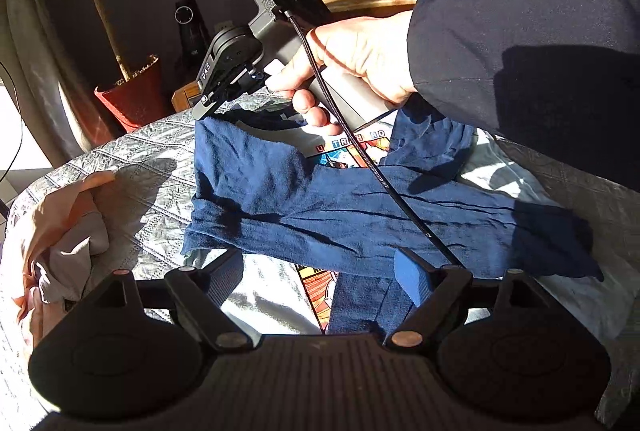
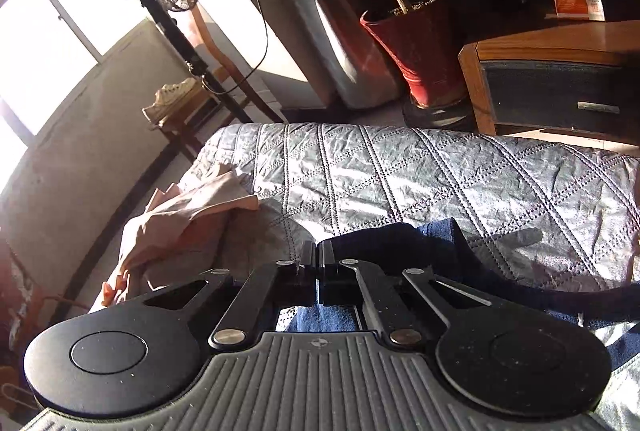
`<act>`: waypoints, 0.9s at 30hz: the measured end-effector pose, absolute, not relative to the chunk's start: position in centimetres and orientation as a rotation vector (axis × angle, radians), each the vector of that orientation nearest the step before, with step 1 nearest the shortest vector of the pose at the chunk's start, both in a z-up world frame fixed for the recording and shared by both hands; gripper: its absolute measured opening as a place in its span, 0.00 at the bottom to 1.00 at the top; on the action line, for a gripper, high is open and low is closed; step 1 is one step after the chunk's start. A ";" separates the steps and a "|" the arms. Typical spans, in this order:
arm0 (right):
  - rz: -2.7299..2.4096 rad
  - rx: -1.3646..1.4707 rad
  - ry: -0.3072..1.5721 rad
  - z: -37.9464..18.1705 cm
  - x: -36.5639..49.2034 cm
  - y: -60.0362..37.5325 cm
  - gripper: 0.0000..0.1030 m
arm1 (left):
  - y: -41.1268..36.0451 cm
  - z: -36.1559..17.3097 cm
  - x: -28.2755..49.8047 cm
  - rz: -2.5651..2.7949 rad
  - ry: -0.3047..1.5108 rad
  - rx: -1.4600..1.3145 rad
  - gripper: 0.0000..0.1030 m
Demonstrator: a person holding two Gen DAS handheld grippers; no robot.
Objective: Fold clothes
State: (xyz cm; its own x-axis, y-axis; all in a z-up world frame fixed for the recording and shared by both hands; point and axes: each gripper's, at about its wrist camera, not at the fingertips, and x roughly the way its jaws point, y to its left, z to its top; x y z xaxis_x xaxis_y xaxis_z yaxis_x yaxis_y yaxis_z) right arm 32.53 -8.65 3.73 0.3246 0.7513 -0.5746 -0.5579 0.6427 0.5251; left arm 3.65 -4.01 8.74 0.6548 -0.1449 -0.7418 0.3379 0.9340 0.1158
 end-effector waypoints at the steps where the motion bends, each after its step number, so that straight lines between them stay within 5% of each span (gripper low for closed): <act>1: 0.870 0.247 0.869 4.3 32.8 -8.4 0.01 | -4.1 8.7 3.6 -0.278 0.813 0.256 0.78; 4: 0.798 0.120 0.838 4.5 32.9 -6.9 0.01 | -4.3 8.6 3.6 -0.283 0.814 0.255 0.78; 9: 0.684 0.025 0.836 3.3 32.4 -6.5 0.16 | -4.8 8.4 3.4 -0.297 0.811 0.262 0.78; 14: 0.687 -0.042 0.745 4.3 28.1 -8.1 0.16 | -4.8 8.6 3.4 -0.296 0.803 0.276 0.78; 21: 0.883 -0.235 0.842 0.9 21.1 -5.2 0.17 | -4.0 9.2 3.7 -0.242 0.773 0.267 0.80; 24: 0.904 -0.302 0.797 0.6 19.8 -3.1 0.33 | -4.3 9.4 3.5 -0.250 0.759 0.268 0.80; 27: 0.902 -0.290 0.764 1.3 19.2 -2.6 0.30 | -4.6 9.6 3.4 -0.261 0.744 0.275 0.80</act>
